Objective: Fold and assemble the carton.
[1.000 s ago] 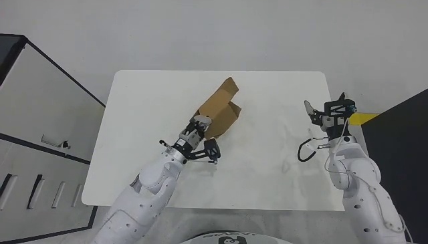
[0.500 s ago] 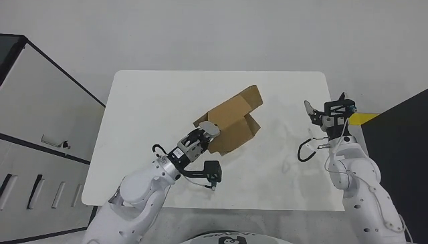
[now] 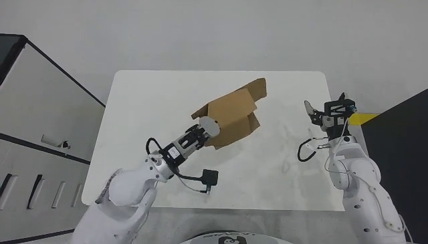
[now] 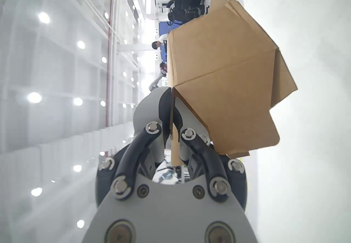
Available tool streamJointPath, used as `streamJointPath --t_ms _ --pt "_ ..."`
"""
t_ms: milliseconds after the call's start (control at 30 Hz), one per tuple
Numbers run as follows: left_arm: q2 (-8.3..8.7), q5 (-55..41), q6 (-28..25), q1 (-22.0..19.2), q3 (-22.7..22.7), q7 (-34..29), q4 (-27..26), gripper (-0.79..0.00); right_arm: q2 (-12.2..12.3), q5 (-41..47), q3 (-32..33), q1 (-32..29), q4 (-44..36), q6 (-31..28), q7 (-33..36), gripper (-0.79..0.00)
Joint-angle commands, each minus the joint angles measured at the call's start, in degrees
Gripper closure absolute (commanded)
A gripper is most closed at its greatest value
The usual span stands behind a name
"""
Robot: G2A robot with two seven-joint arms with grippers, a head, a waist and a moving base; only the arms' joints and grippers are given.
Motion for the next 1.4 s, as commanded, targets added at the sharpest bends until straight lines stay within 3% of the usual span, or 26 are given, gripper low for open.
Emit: streamJointPath --t_ms 0,200,500,767,1033,1233,1367 --pt "0.46 5.01 0.98 0.41 -1.07 1.53 -1.78 0.0 0.0 0.0 0.0 0.0 0.0 0.0 0.0 -0.785" --pt "2.72 5.01 3.79 0.66 -4.6 7.59 -5.77 0.0 0.0 0.0 0.0 0.0 0.0 0.0 0.0 -0.785" --pt "3.19 5.01 4.8 -0.51 -5.94 8.91 -5.98 0.0 0.0 0.0 0.0 0.0 0.0 0.0 0.0 -0.785" --pt "8.1 5.01 15.86 -4.61 -16.91 22.45 -7.75 0.0 0.0 0.0 0.0 0.0 0.0 0.0 0.0 -0.785" --pt "10.72 5.01 25.57 -3.61 -20.93 25.23 -9.25 0.0 0.0 0.0 0.0 0.0 0.0 0.0 0.0 -0.785" --pt "10.71 4.84 25.38 -3.61 -20.9 24.99 -9.21 0.0 0.0 0.0 0.0 0.0 0.0 0.0 0.0 -0.785" --pt "10.68 -2.52 22.06 -3.42 -19.36 25.46 -8.95 0.0 0.0 0.0 0.0 0.0 0.0 0.0 0.0 -0.785"
